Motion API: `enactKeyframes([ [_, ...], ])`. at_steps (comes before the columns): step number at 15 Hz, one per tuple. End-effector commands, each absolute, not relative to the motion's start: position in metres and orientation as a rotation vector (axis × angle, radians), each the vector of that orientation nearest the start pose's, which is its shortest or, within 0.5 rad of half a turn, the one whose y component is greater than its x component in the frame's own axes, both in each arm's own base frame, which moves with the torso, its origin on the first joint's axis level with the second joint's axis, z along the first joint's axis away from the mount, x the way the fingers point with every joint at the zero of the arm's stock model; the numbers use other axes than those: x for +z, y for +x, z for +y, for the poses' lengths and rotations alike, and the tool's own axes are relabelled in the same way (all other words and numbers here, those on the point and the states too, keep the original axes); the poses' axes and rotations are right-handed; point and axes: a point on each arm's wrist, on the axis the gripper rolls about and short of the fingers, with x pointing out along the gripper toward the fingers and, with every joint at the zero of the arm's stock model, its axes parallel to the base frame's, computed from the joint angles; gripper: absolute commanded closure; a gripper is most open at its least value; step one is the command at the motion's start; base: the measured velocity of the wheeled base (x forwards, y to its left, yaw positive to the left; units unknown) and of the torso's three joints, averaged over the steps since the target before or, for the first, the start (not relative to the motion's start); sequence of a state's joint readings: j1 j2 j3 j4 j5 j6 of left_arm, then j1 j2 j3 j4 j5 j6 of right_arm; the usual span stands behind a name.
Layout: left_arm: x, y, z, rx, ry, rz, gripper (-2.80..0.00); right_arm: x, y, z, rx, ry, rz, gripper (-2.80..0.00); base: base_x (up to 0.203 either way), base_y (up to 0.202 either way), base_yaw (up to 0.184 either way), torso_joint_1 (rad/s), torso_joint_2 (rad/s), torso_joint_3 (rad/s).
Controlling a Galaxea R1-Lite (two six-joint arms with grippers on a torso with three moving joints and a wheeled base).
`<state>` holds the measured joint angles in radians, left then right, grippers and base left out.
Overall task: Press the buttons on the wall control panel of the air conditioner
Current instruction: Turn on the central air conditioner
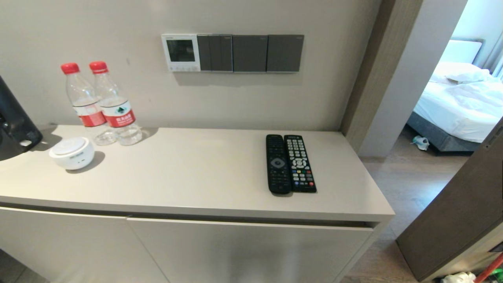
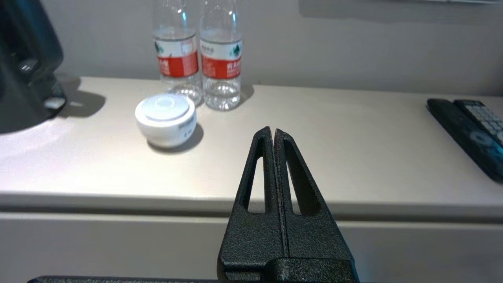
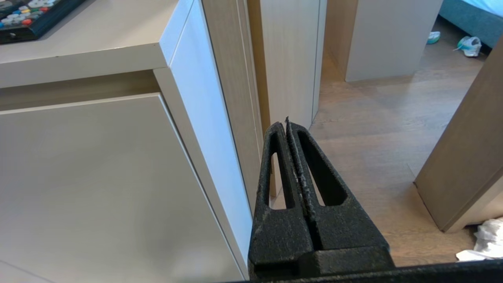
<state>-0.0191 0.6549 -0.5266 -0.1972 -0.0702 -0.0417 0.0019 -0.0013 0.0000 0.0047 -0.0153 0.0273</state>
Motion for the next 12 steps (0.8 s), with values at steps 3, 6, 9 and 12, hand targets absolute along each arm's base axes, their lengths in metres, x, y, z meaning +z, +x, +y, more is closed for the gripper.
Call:
enactKeyframes([
  [3, 0.249, 0.149, -0.005, -0.094, -0.054, 0.053, 0.00, 0.075, -0.023, 0.000, -0.014, 0.028, 0.000, 0.00, 0.000, 0.000, 0.000, 0.000, 0.00, 0.000],
  [6, 0.265, 0.215, -0.015, -0.135, -0.061, -0.010, 0.00, 0.075, -0.023, 0.000, -0.013, 0.028, 0.001, 0.00, 0.000, 0.000, 0.000, 0.000, 0.00, 0.000],
  [9, 0.294, 0.236, -0.051, -0.263, -0.090, -0.116, 0.00, 0.075, -0.023, 0.000, -0.012, 0.027, 0.001, 0.00, 0.000, 0.000, 0.000, 0.000, 0.00, 0.000],
  [12, 0.301, 0.267, -0.075, -0.301, -0.101, -0.117, 0.00, 0.075, -0.023, 0.000, -0.012, 0.026, 0.000, 0.00, 0.000, 0.000, 0.000, 0.000, 0.00, 0.000],
])
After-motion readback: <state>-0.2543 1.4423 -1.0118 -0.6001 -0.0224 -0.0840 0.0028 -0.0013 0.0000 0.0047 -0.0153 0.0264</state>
